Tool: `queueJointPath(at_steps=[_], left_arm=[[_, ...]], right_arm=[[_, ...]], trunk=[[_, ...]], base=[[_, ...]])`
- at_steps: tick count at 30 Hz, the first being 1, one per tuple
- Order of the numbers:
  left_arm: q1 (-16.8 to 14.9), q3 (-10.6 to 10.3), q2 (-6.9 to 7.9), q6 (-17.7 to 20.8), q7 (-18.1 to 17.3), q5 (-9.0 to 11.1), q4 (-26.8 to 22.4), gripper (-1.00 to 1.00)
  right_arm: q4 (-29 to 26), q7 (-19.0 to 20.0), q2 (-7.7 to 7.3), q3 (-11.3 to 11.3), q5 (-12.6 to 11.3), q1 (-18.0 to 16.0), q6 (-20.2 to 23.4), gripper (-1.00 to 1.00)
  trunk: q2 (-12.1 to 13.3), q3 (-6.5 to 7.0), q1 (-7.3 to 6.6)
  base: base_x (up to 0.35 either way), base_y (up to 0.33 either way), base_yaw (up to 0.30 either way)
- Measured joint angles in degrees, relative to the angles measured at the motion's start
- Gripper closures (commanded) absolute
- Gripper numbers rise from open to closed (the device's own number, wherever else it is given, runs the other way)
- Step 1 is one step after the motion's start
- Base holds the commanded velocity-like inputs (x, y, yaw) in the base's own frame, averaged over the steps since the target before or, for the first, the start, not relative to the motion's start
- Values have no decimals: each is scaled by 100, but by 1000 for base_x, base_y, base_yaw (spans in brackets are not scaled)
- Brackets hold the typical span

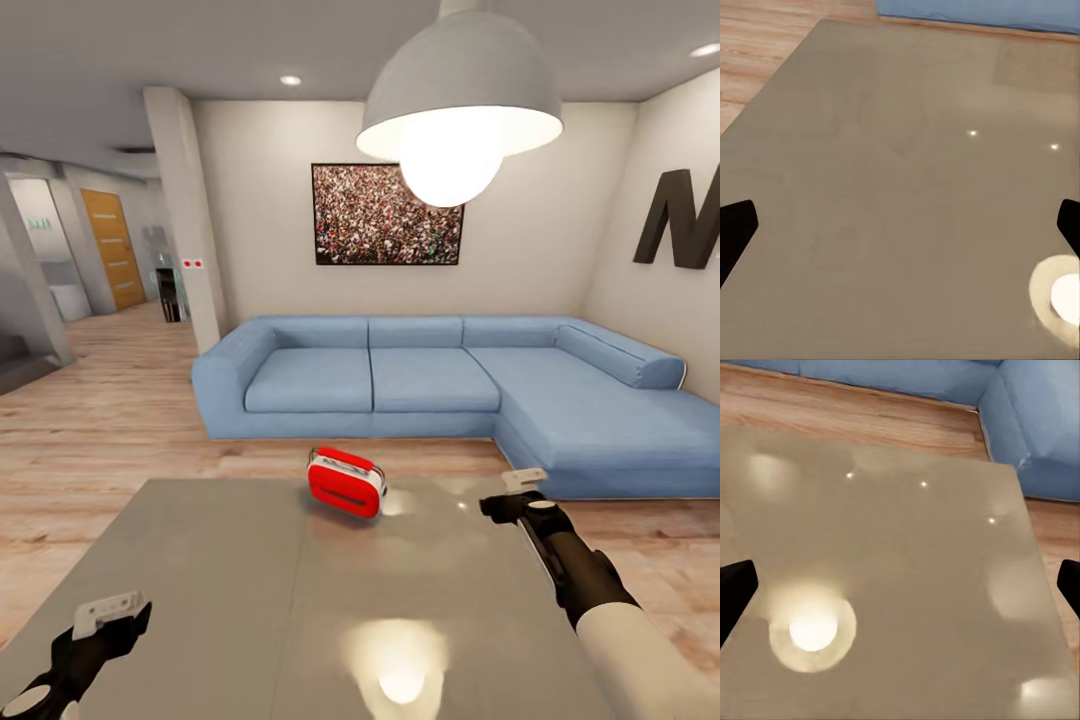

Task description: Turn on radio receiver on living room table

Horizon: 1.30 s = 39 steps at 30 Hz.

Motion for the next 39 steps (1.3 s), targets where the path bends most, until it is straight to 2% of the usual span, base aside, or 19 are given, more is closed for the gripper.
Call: queueJointPath(at_steps=[4, 8, 10, 20, 33, 39], left_arm=[[-13, 0, -9, 148, 7, -6, -30, -100], [-15, 0, -18, 168, 14, -6, -32, -100], [-16, 0, -15, 170, 15, -8, -34, -100], [-17, 2, -1, 172, 25, -16, -37, -100], [-16, 3, -12, 171, 25, -16, -29, -100], [-17, 4, -12, 171, 25, -16, -28, -100]], right_arm=[[0, 201, 3, 104, 3, -1, 6, -100], [1, 237, 3, 337, 15, -1, 0, -100], [1, 238, 3, 359, 19, -1, -7, -100], [1, 247, 3, 385, 23, -1, -19, -100], [-8, 253, 3, 364, 14, -1, -60, -100], [-8, 249, 3, 364, 10, -1, -61, -100]], trunk=[[0, 0, 0], [0, 0, 0], [0, 0, 0], [0, 0, 0], [0, 0, 0], [0, 0, 0]], base=[[73, 7, 0], [24, 1, 0], [155, 0, 0], [268, 0, 0], [17, 0, -1], [0, 0, -189]])
